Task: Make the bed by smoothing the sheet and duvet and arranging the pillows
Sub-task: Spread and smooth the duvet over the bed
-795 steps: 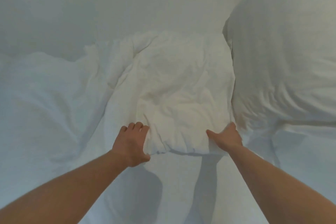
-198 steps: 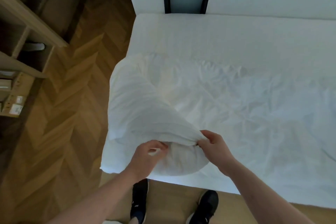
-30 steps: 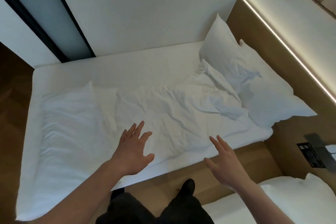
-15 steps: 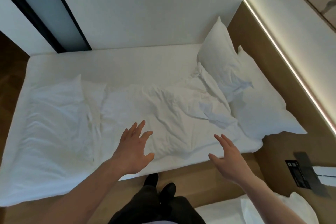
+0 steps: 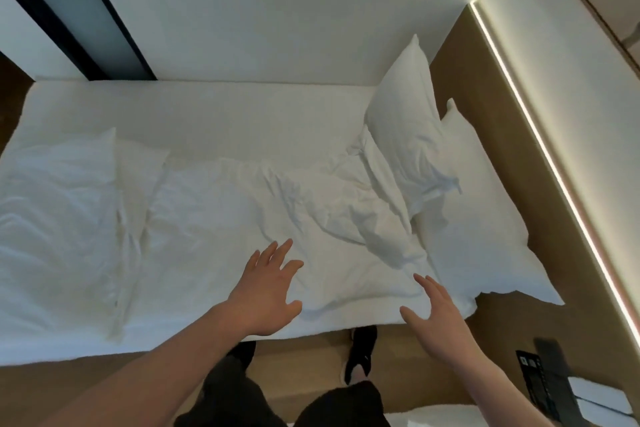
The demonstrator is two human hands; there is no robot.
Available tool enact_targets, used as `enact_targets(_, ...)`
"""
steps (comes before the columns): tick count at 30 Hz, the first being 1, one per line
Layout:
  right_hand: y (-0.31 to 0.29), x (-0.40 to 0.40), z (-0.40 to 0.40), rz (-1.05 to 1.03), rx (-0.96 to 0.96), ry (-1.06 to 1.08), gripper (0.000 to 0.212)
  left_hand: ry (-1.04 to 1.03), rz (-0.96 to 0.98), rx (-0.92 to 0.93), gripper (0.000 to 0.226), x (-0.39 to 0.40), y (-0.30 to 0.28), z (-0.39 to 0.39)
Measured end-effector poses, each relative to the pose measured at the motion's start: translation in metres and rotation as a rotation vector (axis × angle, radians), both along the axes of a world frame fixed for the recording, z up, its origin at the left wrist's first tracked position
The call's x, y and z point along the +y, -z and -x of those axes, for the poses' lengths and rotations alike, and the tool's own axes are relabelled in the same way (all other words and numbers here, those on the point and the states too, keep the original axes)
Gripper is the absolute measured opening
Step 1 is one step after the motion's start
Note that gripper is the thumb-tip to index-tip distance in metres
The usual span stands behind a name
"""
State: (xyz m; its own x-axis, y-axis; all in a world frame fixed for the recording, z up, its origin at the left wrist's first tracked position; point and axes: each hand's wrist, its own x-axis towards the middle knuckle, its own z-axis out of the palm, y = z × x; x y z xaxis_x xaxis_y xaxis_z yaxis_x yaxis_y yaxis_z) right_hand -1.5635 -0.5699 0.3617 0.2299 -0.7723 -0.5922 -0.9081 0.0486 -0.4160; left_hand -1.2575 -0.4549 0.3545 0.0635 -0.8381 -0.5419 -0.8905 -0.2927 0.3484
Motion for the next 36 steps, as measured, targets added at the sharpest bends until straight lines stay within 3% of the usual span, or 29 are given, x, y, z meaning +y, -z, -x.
enact_targets(5, 0.053, -0.089, 0.044, -0.071, -0.009, -0.044, 0.07, -0.115, -0.077, 0.022, 0.073, -0.046, 0.049, 0.07)
enact_targets(10, 0.139, -0.164, 0.067, -0.117, 0.018, -0.041, 0.076, -0.134, -0.127, 0.076, 0.07, -0.1, 0.137, 0.139)
enact_targets(13, 0.197, -0.2, 0.071, -0.164, 0.02, -0.007, 0.087, -0.125, -0.162, 0.093, 0.068, -0.134, 0.205, 0.177)
enact_targets(16, 0.261, -0.23, 0.074, -0.184, 0.016, 0.051, 0.111, -0.064, -0.208, 0.081, 0.07, -0.165, 0.274, 0.211)
enact_targets(18, 0.302, -0.248, 0.068, -0.169, 0.009, 0.077, 0.12, -0.037, -0.215, 0.068, 0.073, -0.184, 0.32, 0.229)
enact_targets(24, 0.414, -0.288, 0.042, -0.093, -0.092, 0.112, 0.112, -0.043, -0.264, 0.002, 0.09, -0.218, 0.443, 0.263)
enact_targets(28, 0.484, -0.317, 0.039, -0.048, -0.121, 0.199, 0.135, 0.032, -0.315, -0.03, 0.108, -0.231, 0.502, 0.275)
enact_targets(32, 0.52, -0.337, 0.043, -0.073, -0.085, 0.216, 0.117, 0.006, -0.32, -0.079, 0.115, -0.236, 0.54, 0.285)
enact_targets(36, 0.536, -0.345, 0.037, -0.113, -0.109, 0.174, 0.081, -0.002, -0.267, -0.155, 0.095, -0.241, 0.558, 0.288)
